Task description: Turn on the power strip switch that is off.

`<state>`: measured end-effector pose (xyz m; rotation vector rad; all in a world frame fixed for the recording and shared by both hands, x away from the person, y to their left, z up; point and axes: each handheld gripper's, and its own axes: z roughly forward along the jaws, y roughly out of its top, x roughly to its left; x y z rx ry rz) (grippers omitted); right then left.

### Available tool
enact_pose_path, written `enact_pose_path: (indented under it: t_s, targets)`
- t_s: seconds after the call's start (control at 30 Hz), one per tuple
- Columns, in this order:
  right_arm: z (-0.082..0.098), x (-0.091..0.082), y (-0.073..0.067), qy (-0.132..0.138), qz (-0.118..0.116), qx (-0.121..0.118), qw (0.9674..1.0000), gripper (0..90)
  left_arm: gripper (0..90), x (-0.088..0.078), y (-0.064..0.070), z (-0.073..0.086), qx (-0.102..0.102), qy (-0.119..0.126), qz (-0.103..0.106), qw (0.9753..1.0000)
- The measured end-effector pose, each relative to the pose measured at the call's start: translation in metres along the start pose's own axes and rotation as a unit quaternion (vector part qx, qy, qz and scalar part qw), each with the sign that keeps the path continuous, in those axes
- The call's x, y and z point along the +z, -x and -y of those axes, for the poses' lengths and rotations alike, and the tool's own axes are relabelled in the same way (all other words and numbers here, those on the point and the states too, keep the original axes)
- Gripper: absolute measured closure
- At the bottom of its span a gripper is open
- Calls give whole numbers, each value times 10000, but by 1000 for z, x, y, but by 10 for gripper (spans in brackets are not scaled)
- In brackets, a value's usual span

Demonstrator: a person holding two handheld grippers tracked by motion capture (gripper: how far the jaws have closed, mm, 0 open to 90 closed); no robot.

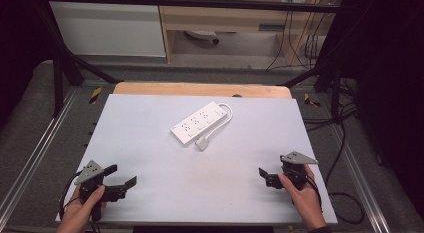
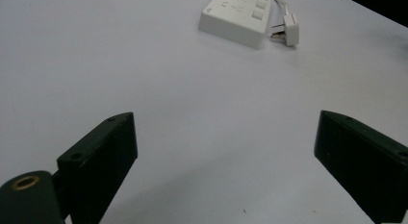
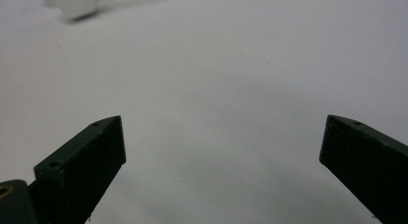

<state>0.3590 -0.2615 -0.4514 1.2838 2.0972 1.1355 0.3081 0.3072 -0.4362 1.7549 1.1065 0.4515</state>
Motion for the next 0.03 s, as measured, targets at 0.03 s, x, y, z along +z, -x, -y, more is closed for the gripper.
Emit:
enact_pose_path:
  t_s: [0.03]
  targets:
    - [1,3,2,-126,120,37,9998,25,79,0,0,0,-21,31,3,10000]
